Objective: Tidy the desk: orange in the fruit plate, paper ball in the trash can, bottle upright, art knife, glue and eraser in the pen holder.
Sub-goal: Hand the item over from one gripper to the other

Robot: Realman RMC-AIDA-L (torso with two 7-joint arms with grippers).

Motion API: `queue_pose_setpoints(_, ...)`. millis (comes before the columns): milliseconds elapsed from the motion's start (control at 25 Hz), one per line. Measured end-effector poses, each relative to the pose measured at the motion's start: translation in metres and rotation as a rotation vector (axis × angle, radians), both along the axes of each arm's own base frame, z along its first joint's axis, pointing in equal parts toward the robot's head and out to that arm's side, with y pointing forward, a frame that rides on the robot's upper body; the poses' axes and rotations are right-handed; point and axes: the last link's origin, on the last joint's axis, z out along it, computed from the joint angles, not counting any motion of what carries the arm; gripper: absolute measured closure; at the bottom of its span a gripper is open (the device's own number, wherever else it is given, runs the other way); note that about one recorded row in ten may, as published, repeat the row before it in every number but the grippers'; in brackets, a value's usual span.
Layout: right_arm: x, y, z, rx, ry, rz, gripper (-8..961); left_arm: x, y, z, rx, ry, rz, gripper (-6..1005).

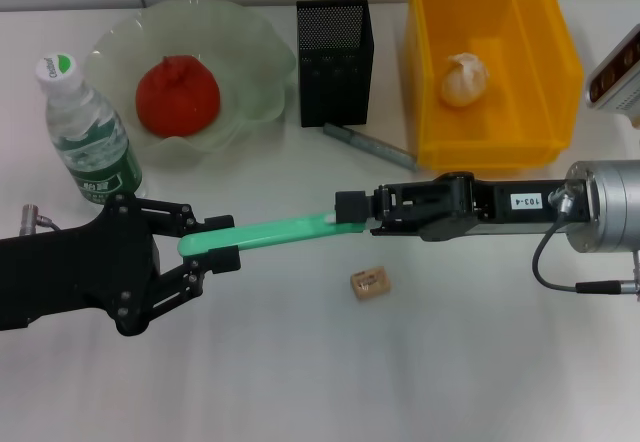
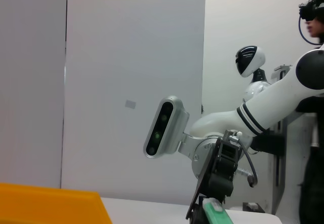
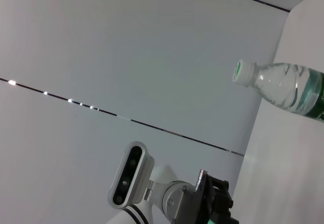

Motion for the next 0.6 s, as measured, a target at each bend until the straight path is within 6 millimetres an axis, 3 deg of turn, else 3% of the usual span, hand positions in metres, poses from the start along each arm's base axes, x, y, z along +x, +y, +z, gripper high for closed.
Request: queue_pose_setpoints(600, 0.0001, -0.0013, -0.0024, -0.008, -0.004, -0.003, 579, 0.0014, -0.0002, -0.0003, 0.001, -0.005, -0.009, 776)
